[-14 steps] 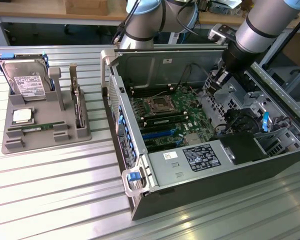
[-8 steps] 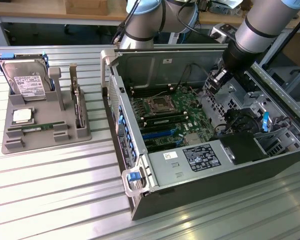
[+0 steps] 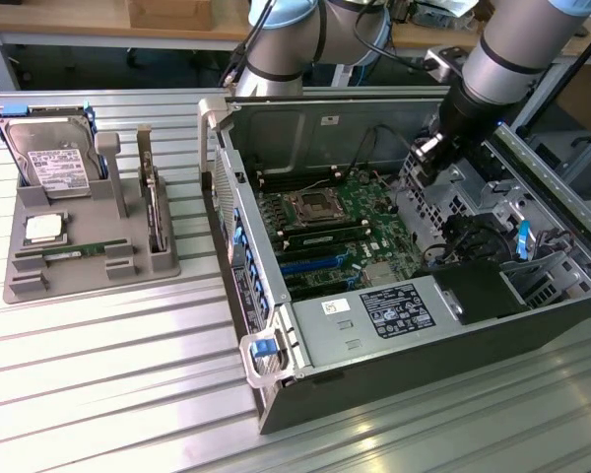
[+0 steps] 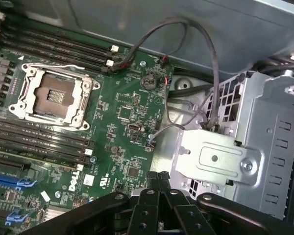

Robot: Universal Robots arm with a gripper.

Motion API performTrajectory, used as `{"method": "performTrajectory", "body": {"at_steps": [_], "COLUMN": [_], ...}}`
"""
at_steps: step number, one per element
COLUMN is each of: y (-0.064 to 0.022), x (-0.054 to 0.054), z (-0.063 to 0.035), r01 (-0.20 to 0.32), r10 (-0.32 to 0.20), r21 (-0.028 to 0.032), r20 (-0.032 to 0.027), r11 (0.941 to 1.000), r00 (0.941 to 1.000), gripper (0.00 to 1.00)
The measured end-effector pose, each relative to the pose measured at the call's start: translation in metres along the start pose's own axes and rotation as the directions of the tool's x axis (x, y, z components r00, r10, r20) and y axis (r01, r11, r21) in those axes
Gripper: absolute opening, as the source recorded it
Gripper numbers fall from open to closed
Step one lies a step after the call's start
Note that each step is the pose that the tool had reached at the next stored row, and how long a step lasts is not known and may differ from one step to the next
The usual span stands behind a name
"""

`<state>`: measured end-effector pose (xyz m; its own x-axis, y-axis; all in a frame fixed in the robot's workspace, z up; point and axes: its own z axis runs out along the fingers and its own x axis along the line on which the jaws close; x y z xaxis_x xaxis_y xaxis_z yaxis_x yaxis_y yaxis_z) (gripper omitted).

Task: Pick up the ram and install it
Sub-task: 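Press down the ram until it locks into place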

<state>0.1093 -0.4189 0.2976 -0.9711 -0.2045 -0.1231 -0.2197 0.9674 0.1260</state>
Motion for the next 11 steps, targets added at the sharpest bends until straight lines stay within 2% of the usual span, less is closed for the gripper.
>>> {"method": "performTrajectory", "body": {"at_steps": [2,3,4,7,8,11], "y": [0.0,0.0,0.0,0.0,-0.0001,0.0], "x": [0.0,0.0,0.0,0.0,0.0,0.0], "z": [0.0,0.0001,0.0001,0.0002,0.0001,0.0002], "r01": [-0.073,-0.095,-0.145,-0.208,-0.219,-0.219], "r10": [0.073,0.094,0.145,0.207,0.219,0.219], "r21": [0.0088,0.0112,0.0167,0.0232,0.0243,0.0243], "r20": [0.0098,0.0127,0.0199,0.0293,0.0311,0.0311], "r11": [0.9973,0.9955,0.9893,0.9779,0.9753,0.9753], "r00": [0.9973,0.9954,0.9893,0.9778,0.9753,0.9753], "gripper": [0.1,0.1,0.1,0.1,0.1,0.1]}}
